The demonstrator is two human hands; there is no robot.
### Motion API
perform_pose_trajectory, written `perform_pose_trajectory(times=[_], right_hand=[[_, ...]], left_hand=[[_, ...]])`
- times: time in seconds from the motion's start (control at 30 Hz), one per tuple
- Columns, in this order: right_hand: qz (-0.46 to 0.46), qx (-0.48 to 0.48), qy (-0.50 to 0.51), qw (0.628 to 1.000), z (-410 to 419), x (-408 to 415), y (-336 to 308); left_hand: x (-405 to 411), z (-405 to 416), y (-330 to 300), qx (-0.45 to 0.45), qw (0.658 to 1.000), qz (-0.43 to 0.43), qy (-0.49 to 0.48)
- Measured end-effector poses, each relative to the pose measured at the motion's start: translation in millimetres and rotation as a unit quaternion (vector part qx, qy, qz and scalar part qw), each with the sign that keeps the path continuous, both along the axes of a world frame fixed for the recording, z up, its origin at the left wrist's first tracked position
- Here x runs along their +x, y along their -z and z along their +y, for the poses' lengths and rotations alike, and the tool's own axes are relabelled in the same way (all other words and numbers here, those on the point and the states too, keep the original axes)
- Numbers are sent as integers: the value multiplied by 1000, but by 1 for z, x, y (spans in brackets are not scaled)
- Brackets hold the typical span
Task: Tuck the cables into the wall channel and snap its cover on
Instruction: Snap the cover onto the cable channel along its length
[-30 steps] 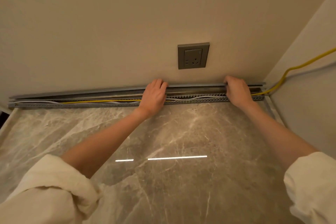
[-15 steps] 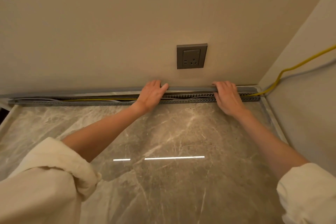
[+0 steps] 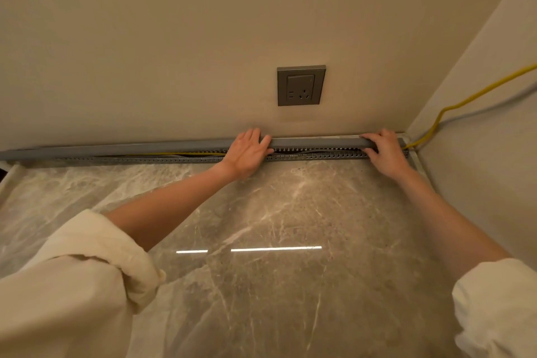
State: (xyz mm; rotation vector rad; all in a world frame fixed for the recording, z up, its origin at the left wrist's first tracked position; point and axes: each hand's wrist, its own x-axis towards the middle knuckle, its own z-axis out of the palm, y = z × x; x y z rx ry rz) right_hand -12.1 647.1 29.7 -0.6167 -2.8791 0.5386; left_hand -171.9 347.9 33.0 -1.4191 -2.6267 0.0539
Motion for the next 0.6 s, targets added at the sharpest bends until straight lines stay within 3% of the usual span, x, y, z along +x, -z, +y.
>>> perform_pose_trajectory(times=[0.47,0.6], right_hand=[[-13,-138,50,989,18,2,-14],[-23,-134,65,989,16,3,-13]], left_hand=[[0,29,18,-13,999,-11,33],[13,54,17,-7,997,-41,67]])
